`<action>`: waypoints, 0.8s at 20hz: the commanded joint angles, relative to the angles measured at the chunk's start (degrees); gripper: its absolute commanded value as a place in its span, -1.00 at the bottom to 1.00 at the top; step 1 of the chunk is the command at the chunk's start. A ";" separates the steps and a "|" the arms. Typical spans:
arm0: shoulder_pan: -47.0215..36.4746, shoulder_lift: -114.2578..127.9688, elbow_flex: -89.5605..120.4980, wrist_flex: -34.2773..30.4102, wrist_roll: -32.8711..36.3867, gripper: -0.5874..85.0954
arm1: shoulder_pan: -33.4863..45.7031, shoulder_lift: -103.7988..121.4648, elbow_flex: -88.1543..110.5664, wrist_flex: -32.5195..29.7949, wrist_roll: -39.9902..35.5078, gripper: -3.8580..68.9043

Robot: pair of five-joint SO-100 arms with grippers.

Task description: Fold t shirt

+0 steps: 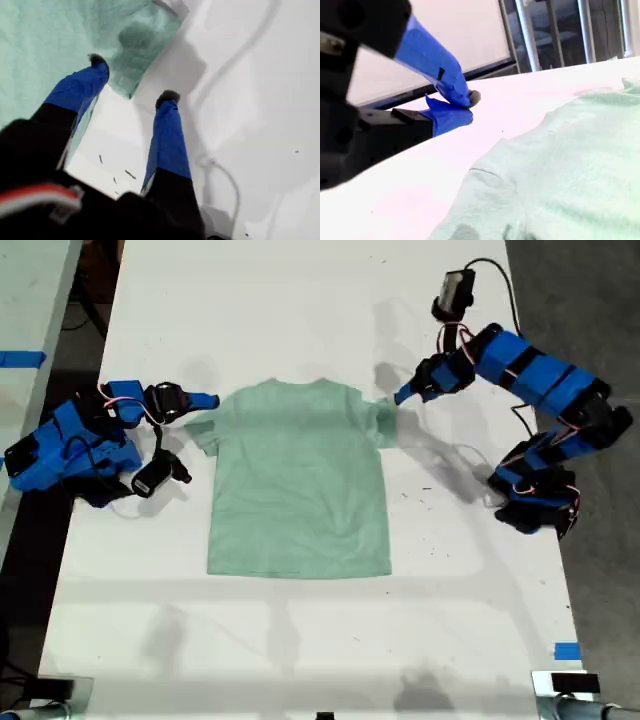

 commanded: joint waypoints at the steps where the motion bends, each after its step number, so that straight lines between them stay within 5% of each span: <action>1: 0.79 0.53 2.11 -0.18 0.00 -0.99 | 4.39 -14.59 -12.92 -2.90 -2.72 -0.23; 8: 1.05 0.53 2.20 -0.35 0.26 -0.99 | -1.05 -35.95 -31.38 -3.69 -1.41 -0.32; 10: 1.14 0.53 2.20 -0.35 0.26 -0.99 | -2.29 -37.00 -31.46 -4.22 -0.53 -0.69; 13: 1.32 0.53 2.20 -0.35 0.18 -0.99 | -2.46 -36.83 -31.46 -2.81 0.18 -0.55; 16: 1.32 0.53 2.20 -0.35 0.18 -0.99 | -4.39 -34.89 -31.46 -0.44 0.44 -0.85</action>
